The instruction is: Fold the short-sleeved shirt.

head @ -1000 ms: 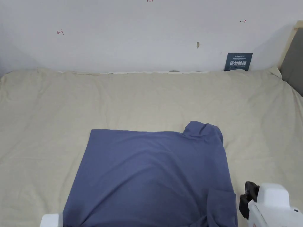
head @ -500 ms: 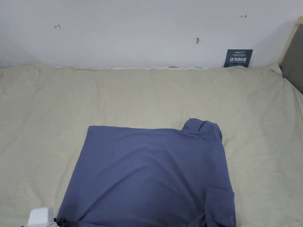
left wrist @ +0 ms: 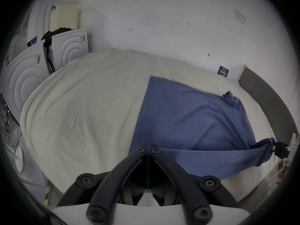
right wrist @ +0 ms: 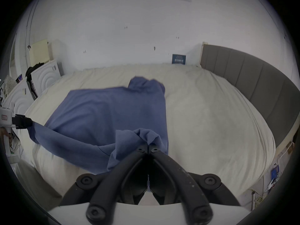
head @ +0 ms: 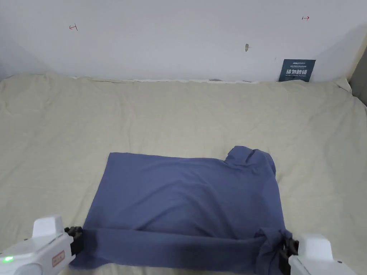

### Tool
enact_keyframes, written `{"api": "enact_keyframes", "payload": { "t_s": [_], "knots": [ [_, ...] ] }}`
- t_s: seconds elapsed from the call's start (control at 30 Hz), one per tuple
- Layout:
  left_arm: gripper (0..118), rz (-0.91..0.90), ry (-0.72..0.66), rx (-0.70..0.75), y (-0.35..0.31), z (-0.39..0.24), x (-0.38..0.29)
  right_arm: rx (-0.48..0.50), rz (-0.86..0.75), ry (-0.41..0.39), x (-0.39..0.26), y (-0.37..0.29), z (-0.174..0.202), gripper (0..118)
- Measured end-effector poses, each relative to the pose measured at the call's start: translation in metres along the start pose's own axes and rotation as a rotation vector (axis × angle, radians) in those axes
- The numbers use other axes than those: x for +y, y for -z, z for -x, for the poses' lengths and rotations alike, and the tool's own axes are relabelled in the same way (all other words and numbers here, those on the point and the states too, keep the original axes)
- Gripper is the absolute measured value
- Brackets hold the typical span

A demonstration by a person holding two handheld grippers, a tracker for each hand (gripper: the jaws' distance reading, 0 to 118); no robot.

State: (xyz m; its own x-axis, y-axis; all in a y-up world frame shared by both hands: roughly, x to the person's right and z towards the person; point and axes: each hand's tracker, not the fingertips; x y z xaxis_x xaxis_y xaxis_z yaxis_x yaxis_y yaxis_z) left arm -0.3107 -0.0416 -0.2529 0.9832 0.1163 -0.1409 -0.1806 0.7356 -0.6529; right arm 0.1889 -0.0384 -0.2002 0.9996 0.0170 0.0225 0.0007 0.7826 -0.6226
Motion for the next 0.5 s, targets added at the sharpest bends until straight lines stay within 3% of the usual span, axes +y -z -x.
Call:
{"api": "enact_keyframes", "payload": {
  "t_s": [0.17,0.33,0.5],
  "knots": [
    [2,-0.022,0.029,0.025,0.037,-0.016,0.038,-0.027,0.006,0.005,0.037,0.053,0.0,2],
    [2,0.086,0.09,0.061,0.097,-0.029,0.05,-0.063,0.136,0.008,0.05,0.112,0.001,2],
    [2,0.241,0.12,0.106,0.129,-0.045,0.04,-0.061,0.311,0.147,0.036,0.156,-0.011,4]
  ]
}}
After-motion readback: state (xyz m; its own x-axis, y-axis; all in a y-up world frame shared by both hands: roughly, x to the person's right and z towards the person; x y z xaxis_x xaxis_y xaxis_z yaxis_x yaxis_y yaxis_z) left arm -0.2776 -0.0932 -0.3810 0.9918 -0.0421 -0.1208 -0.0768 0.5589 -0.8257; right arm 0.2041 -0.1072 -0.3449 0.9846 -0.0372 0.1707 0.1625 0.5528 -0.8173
